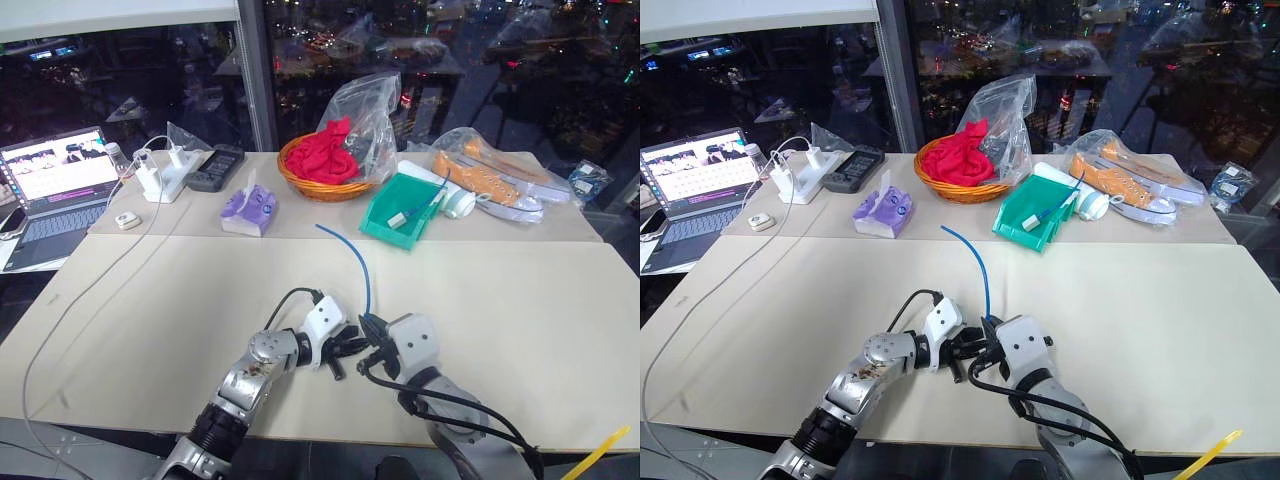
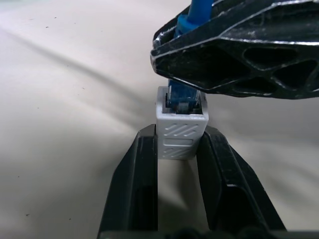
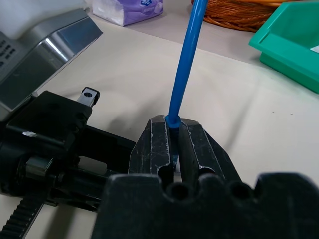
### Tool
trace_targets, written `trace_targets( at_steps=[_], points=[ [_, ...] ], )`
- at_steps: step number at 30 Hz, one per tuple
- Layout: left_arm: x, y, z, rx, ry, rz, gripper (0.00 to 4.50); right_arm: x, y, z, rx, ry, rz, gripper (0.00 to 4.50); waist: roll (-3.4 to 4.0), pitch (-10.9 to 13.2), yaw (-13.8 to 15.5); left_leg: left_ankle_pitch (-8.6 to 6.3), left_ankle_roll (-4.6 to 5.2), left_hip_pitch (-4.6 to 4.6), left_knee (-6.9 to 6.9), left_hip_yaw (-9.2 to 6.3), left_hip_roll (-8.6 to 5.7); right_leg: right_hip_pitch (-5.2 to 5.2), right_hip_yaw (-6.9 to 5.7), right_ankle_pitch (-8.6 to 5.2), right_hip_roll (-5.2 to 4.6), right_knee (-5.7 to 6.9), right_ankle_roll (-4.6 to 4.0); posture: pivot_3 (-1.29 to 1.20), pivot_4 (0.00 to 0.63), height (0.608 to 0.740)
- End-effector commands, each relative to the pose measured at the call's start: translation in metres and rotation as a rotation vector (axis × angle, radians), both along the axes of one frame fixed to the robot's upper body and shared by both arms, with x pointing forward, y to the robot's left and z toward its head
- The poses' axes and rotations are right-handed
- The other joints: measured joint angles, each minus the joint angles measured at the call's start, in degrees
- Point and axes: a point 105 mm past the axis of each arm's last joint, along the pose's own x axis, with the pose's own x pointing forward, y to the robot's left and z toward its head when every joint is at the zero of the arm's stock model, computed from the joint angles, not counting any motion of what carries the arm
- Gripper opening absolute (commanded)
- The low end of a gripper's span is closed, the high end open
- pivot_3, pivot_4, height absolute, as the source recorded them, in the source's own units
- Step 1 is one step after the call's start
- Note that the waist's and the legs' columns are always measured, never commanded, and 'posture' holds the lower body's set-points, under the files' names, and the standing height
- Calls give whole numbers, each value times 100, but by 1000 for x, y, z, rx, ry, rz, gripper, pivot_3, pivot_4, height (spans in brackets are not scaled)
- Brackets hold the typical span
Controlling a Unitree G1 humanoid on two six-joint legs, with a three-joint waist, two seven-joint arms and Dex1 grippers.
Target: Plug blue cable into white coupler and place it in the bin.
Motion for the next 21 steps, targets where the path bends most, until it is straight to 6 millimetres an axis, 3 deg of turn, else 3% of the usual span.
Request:
trace_targets(
  at_steps=[1, 15, 21],
  points=[
    [-6, -6, 6, -24, -10, -35, 628, -26, 1, -83, -101, 339, 42, 0, -23, -21, 3, 0, 0, 1, -7, 0, 1, 1, 0, -5, 0, 3, 1, 0, 150, 740],
    [-2, -5, 7, -23, -22, -22, 628, -38, 8, -106, -156, 459, 114, 0, -57, -51, -5, 1, -1, 17, -35, 0, 5, 6, -1, -20, 1, 6, -2, 0, 150, 740],
    [0, -4, 7, -21, -29, -11, 628, -27, 5, -95, -135, 415, 84, 0, -59, -52, -5, 1, -1, 18, -37, 0, 6, 6, -1, -21, 1, 7, -2, 0, 150, 740]
  ],
)
